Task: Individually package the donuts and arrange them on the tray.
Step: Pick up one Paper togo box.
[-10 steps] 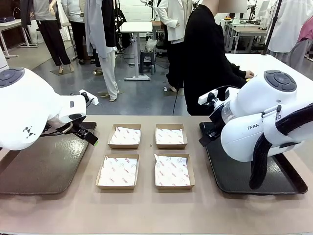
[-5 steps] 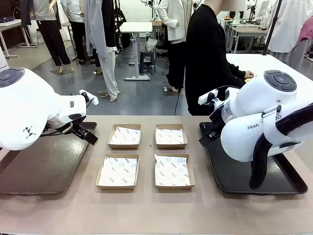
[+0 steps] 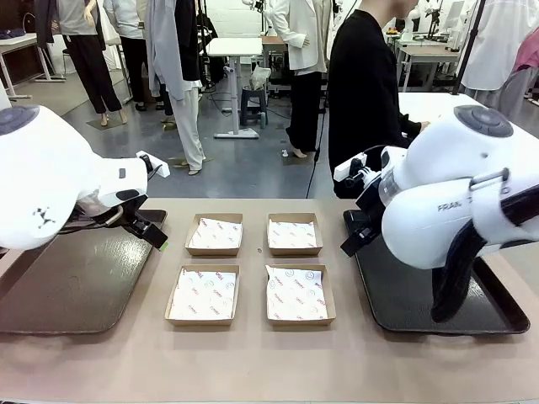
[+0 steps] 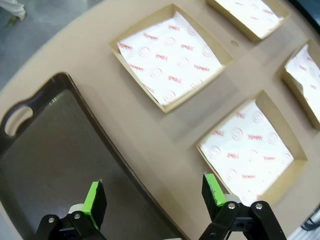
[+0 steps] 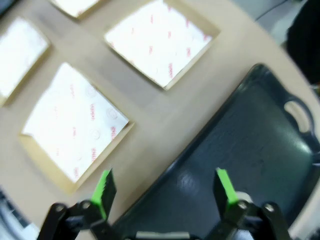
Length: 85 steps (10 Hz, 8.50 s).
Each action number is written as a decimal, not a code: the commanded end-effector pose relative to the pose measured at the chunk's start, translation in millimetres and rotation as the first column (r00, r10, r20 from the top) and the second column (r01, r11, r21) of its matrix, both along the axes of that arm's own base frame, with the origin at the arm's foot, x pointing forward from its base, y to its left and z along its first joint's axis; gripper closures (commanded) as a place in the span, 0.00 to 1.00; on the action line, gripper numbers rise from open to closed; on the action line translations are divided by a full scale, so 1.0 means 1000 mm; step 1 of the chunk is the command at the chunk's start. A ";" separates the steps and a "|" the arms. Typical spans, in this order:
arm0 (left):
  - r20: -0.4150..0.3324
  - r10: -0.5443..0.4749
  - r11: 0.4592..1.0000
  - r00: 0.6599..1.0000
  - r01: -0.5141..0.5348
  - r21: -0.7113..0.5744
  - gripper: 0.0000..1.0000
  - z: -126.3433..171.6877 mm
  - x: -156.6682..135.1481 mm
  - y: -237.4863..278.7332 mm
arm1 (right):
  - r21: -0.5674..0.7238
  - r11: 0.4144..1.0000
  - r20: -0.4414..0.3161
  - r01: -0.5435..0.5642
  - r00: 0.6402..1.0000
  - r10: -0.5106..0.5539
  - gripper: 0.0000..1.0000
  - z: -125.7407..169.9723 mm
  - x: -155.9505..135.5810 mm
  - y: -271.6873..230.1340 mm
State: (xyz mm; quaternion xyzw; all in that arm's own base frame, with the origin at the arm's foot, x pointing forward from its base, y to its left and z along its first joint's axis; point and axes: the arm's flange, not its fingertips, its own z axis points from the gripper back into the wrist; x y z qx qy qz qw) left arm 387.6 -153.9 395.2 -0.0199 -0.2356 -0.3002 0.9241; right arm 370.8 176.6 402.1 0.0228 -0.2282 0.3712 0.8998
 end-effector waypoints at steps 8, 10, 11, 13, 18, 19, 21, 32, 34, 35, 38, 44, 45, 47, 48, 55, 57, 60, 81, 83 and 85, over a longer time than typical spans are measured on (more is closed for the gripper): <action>-0.096 0.051 0.995 0.994 -0.042 0.088 0.00 0.033 -0.138 0.064 | -0.045 0.999 -0.168 -0.008 0.986 0.001 0.00 0.087 -0.071 -0.057; -0.144 0.024 0.998 0.989 -0.014 0.069 0.00 0.087 -0.070 0.038 | -0.045 0.999 -0.168 -0.008 0.986 0.001 0.00 0.087 -0.071 -0.057; -0.144 0.024 0.998 0.989 -0.014 0.069 0.00 0.087 -0.070 0.038 | -0.045 0.999 -0.168 -0.008 0.986 0.001 0.00 0.087 -0.071 -0.057; -0.146 0.031 0.997 0.989 -0.020 0.073 0.00 0.091 -0.075 0.041 | -0.053 0.999 -0.174 -0.008 0.985 -0.001 0.00 0.091 -0.077 -0.059; -0.415 -0.051 0.717 0.908 -0.256 -0.648 0.00 0.114 -0.042 0.117 | 0.801 0.584 -0.319 0.128 0.918 0.236 0.00 0.095 -0.068 -0.174; -0.509 -0.061 0.592 0.859 -0.379 -0.711 0.00 0.099 -0.031 0.138 | 0.855 0.488 -0.329 0.177 0.912 0.246 0.00 0.085 -0.063 -0.201; -0.628 -0.059 0.500 0.776 -0.521 -0.692 0.00 0.071 -0.029 0.170 | 0.867 0.416 -0.393 0.273 0.890 0.233 0.00 0.065 -0.062 -0.236; -0.679 0.022 0.271 0.734 -0.658 -0.702 0.00 0.026 -0.082 0.331 | 0.843 0.308 -0.502 0.442 0.852 0.151 0.00 0.006 -0.109 -0.361; -0.690 0.028 0.264 0.724 -0.671 -0.693 0.00 0.025 -0.080 0.324 | 0.838 0.284 -0.517 0.466 0.845 0.138 0.00 0.005 -0.106 -0.358; -0.690 0.028 0.264 0.724 -0.671 -0.693 0.00 0.025 -0.080 0.324 | 0.838 0.284 -0.517 0.466 0.845 0.138 0.00 0.005 -0.106 -0.358; -0.690 0.028 0.264 0.724 -0.671 -0.693 0.00 0.025 -0.080 0.324 | 0.838 0.284 -0.517 0.466 0.845 0.138 0.00 0.005 -0.106 -0.358; -0.690 0.028 0.264 0.724 -0.671 -0.693 0.00 0.025 -0.080 0.324 | 0.838 0.284 -0.517 0.466 0.845 0.138 0.00 0.005 -0.106 -0.358; -0.690 0.028 0.264 0.724 -0.671 -0.693 0.00 0.025 -0.080 0.324 | 0.838 0.284 -0.517 0.466 0.845 0.138 0.00 0.005 -0.106 -0.358; -0.690 0.028 0.264 0.724 -0.671 -0.693 0.00 0.025 -0.080 0.324 | 0.838 0.284 -0.517 0.466 0.845 0.138 0.00 0.005 -0.106 -0.358; -0.690 0.028 0.264 0.724 -0.671 -0.693 0.00 0.025 -0.080 0.324 | 0.838 0.284 -0.517 0.466 0.845 0.138 0.00 0.005 -0.106 -0.358; -0.690 0.028 0.264 0.724 -0.671 -0.693 0.00 0.025 -0.080 0.324 | 0.838 0.284 -0.517 0.466 0.845 0.138 0.00 0.005 -0.106 -0.358; -0.690 0.028 0.264 0.724 -0.671 -0.693 0.00 0.025 -0.080 0.324 | 0.838 0.284 -0.517 0.466 0.845 0.138 0.00 0.005 -0.106 -0.358; -0.690 0.028 0.264 0.724 -0.671 -0.693 0.00 0.025 -0.080 0.324 | 0.838 0.284 -0.517 0.466 0.845 0.138 0.00 0.005 -0.106 -0.358; -0.373 0.535 0.817 0.758 -0.576 0.002 0.00 0.035 0.161 -0.059 | 0.838 0.284 -0.517 0.466 0.845 0.138 0.00 0.005 -0.106 -0.358; -0.389 0.523 0.829 0.759 -0.559 0.023 0.00 0.013 0.164 -0.072 | 0.838 0.284 -0.517 0.466 0.845 0.138 0.00 0.005 -0.106 -0.358; -0.415 0.508 0.840 0.755 -0.540 0.045 0.00 -0.008 0.163 -0.081 | 0.838 0.284 -0.517 0.466 0.845 0.138 0.00 0.005 -0.106 -0.358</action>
